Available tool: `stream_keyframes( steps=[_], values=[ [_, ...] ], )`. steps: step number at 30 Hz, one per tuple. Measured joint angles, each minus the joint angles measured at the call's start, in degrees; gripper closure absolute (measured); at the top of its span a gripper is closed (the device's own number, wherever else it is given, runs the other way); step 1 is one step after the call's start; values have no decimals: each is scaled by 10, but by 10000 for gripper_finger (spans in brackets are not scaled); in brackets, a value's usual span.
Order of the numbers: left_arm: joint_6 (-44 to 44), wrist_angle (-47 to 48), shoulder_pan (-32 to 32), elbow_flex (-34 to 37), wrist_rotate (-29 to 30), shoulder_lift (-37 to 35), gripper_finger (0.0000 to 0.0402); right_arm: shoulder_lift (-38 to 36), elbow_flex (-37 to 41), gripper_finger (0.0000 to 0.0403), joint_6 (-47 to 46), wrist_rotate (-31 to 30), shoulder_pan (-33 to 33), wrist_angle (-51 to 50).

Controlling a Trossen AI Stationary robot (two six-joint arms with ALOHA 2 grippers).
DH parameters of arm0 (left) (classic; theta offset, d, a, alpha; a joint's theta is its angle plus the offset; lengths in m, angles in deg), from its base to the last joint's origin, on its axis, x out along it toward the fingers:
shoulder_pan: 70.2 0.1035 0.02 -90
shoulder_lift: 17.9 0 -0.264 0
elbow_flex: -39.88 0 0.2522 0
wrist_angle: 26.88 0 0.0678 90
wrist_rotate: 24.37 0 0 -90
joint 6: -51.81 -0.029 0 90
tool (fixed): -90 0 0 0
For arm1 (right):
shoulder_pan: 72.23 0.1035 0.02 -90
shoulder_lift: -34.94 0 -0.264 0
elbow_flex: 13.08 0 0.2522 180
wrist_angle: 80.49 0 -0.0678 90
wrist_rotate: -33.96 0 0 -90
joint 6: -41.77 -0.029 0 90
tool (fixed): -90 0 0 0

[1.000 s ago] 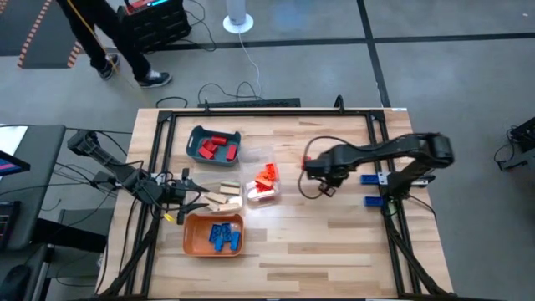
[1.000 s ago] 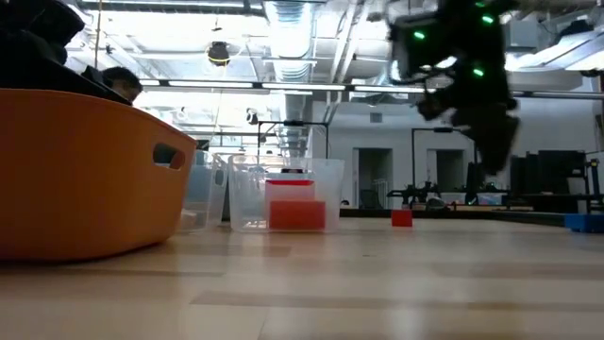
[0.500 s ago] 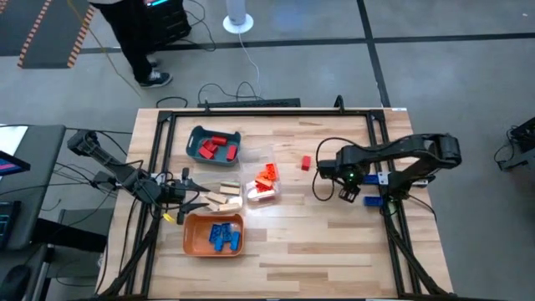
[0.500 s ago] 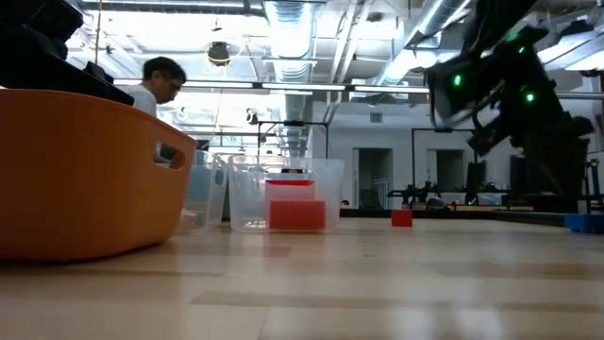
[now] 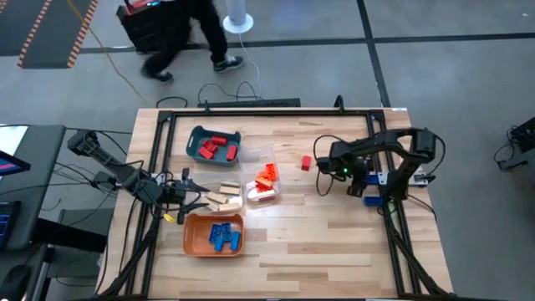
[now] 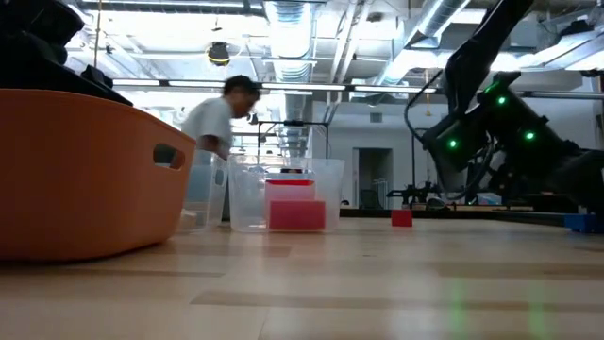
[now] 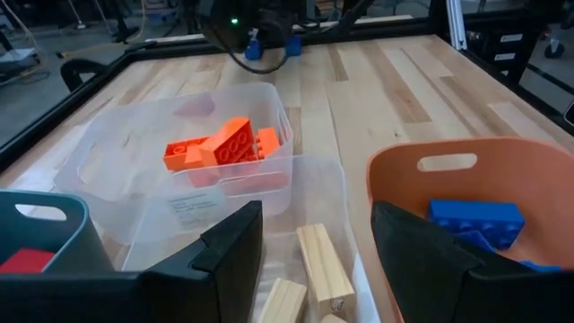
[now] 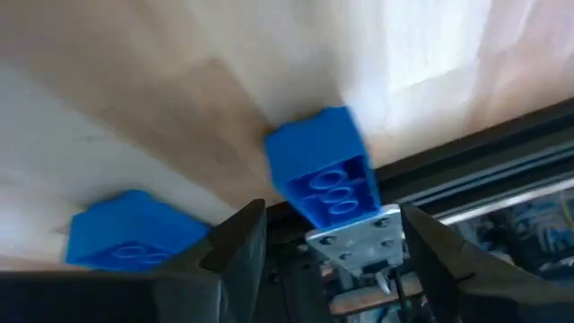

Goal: Sort blocks
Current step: Put the blue game piece into the orange bin

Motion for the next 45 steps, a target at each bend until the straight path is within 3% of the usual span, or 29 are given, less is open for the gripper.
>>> stream_keyframes(
  steps=[6, 16, 21, 26, 34, 38, 45],
  values=[
    [2, 8, 0, 0, -1, 0, 198, 3, 0, 195, 3, 0, -42, 2],
    [11, 16, 0, 0, -3, 0, 198, 3, 5, 209, 22, 43, -53, 25],
    [11, 16, 0, 0, -4, 0, 198, 3, 4, 208, 85, 53, -12, 107],
    [12, 13, 0, 0, -3, 0, 198, 2, 6, 217, 145, 13, 18, 119],
    [9, 16, 0, 0, -1, 0, 198, -1, -38, 242, 41, 15, 32, 58],
    [9, 13, 0, 0, 0, 0, 198, -19, -52, 225, -4, 30, 21, 38],
    [11, 12, 0, 0, -2, 0, 198, -19, -50, 150, 1, 54, 3, 10]
  ],
)
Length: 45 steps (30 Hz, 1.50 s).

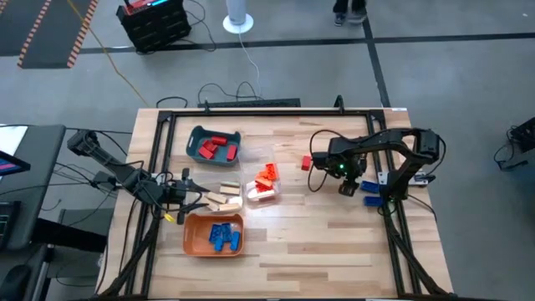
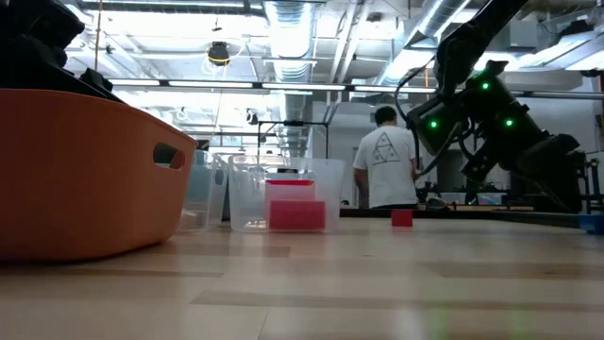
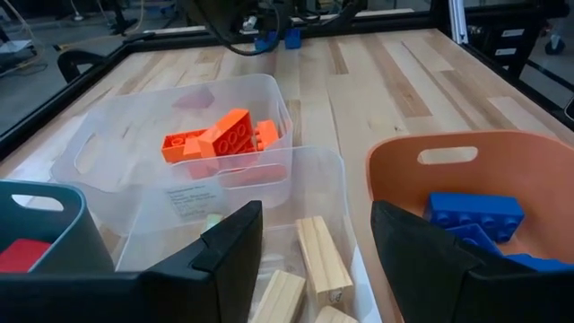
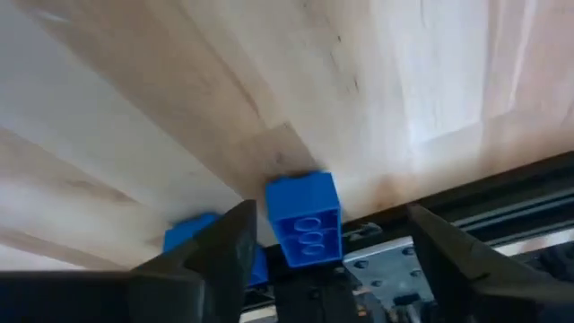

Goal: Sort blocks
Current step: Put the blue game piece into the orange bin

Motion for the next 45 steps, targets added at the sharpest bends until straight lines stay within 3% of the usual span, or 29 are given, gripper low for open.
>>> stream_keyframes(
  steps=[5, 22, 37, 45],
  values=[
    [1, 0, 0, 0, -3, 0, 198, 0, 15, 127, -11, 19, -6, 9],
    [4, -1, 0, 0, -15, 0, 198, 9, 86, 132, -4, 20, -15, 44],
    [-2, 39, -23, -26, -14, 0, 198, 105, 81, 285, 4, 27, -8, 70],
    [-18, 43, -24, -26, 4, 0, 198, 66, 24, 333, 0, 16, 5, 84]
  ],
)
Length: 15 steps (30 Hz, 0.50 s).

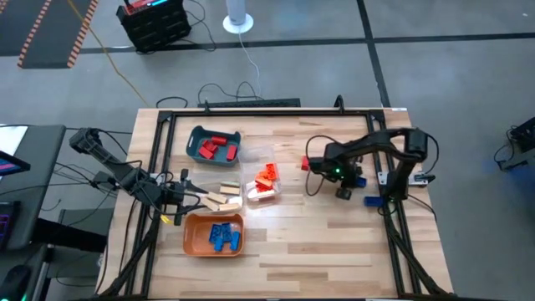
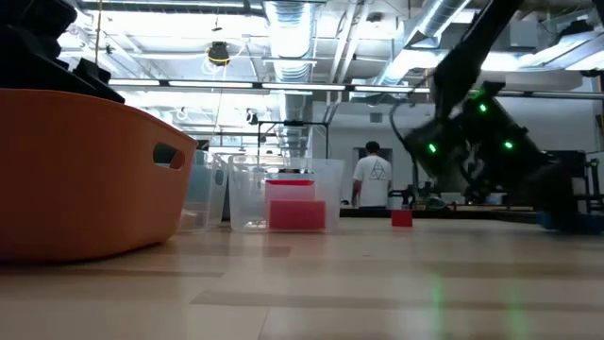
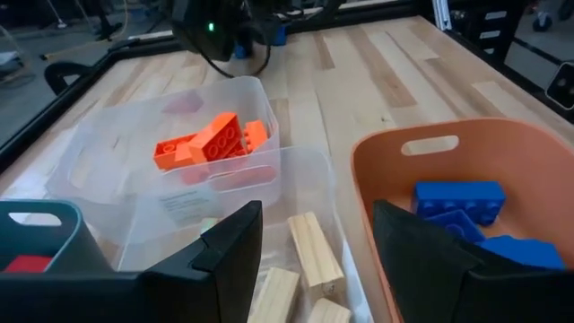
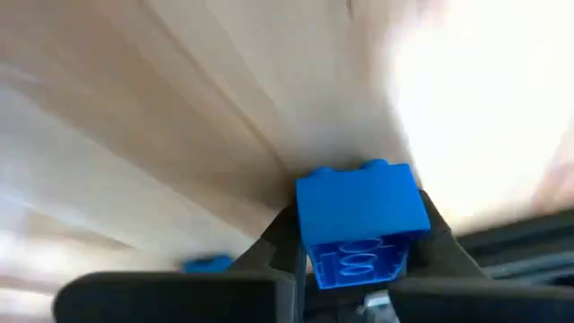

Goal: Sort blocks
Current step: Put the blue game piece into the orange bin

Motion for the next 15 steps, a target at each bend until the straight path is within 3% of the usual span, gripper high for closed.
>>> stream_keyframes(
  steps=[9, 12, 15],
  values=[
    [-2, 4, 0, 0, 10, 0, 198, -71, -151, 336, -74, -3, 62, -8],
    [-2, 9, 0, 0, 16, 0, 198, -96, -205, 336, -101, -5, 99, 70],
    [0, 9, 0, 0, 20, 0, 198, -116, -237, 337, -104, 0, 140, 223]
  ],
)
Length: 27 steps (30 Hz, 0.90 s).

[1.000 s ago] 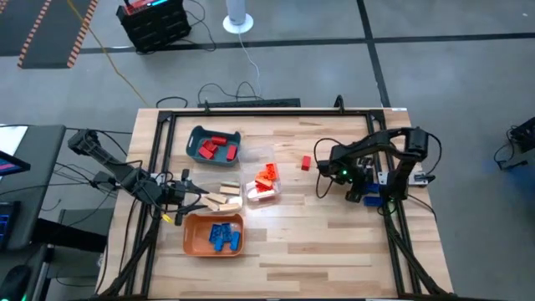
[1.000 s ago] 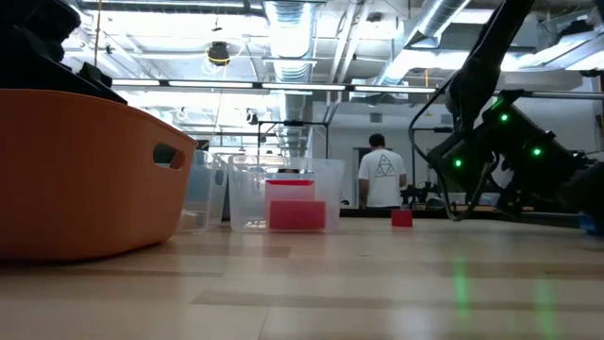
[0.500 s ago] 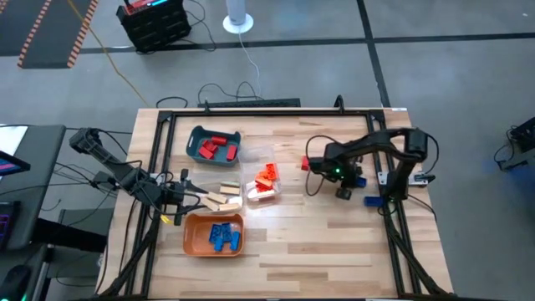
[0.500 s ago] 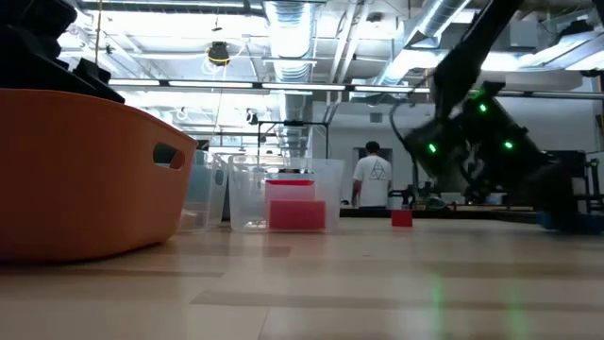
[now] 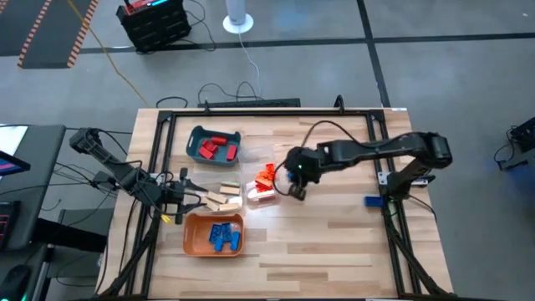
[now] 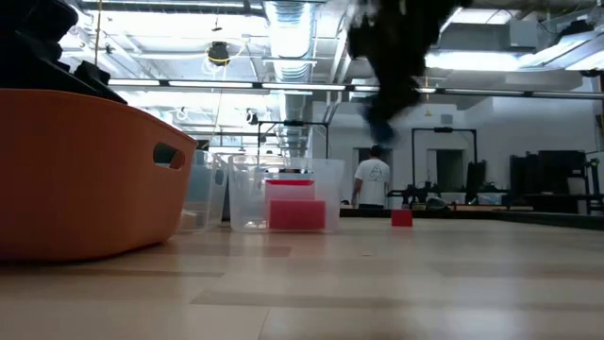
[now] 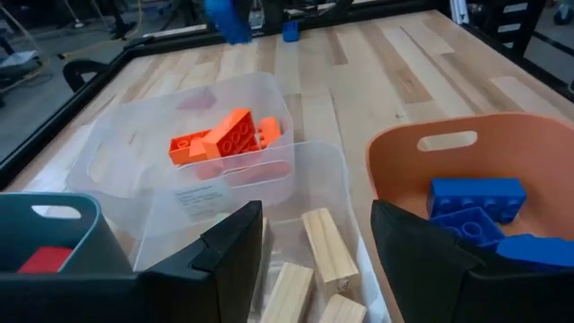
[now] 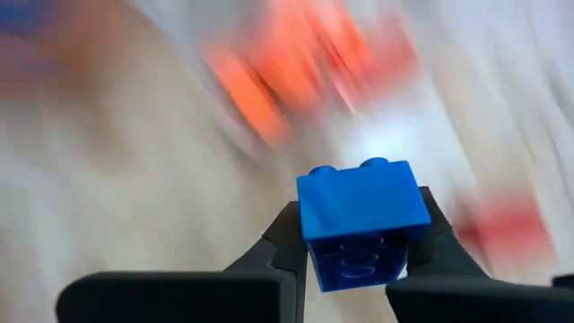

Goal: Sort blocks
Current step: Put the blue game piece into the orange bin

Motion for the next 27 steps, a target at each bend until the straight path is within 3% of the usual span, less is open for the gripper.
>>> stream_keyframes(
  steps=[5, 10, 15, 20, 27],
  values=[
    [23, 8, 0, -5, 9, 0, 198, -5, -14, 337, 28, 10, 65, 225],
    [35, 12, 0, -23, 13, 0, 198, 74, -38, 337, 75, 42, 109, 389],
    [47, 12, 0, -25, 26, 0, 198, 185, -114, 337, 126, 52, 134, 432],
    [52, 3, 0, -25, 28, 0, 198, 282, -207, 337, 131, 109, 141, 433],
    [51, 3, 0, -25, 28, 0, 198, 357, -315, 331, 131, 126, 140, 377]
  ],
)
